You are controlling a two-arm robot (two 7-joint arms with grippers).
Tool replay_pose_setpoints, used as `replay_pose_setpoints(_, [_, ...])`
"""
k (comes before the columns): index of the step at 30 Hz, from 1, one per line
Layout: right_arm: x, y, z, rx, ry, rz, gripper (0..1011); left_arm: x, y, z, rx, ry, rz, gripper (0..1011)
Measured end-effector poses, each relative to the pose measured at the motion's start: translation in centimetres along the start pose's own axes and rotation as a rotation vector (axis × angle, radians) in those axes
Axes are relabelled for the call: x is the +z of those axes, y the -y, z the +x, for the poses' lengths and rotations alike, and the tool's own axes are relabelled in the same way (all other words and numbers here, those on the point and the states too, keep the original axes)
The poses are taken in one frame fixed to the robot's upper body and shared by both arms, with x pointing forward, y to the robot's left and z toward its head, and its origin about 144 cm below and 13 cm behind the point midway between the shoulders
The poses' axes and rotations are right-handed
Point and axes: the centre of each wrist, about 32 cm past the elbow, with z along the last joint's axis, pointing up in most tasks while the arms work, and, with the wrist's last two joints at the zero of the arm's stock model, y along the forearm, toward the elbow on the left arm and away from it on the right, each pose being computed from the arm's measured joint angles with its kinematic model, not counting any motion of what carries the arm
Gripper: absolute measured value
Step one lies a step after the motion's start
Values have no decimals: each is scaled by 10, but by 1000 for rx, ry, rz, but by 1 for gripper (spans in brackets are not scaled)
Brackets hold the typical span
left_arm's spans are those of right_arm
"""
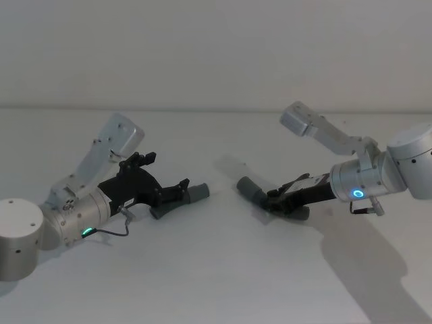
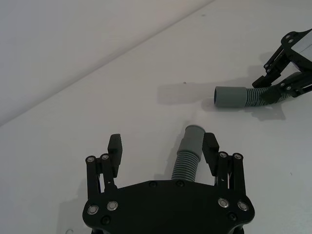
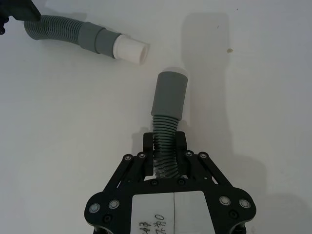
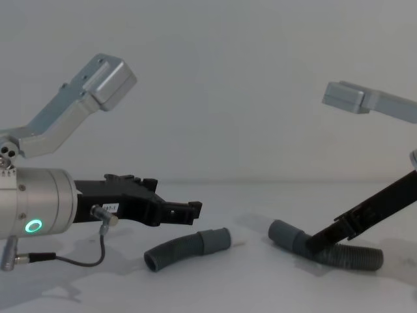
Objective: Use both hands to pick up one end of the pipe from the table, align the ends, and insert them.
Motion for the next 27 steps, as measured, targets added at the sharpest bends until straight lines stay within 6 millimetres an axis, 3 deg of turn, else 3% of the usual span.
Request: replay_pose_setpoints(27, [0, 0, 0, 0, 1, 1, 250, 0, 0, 1, -9, 5, 5, 1001])
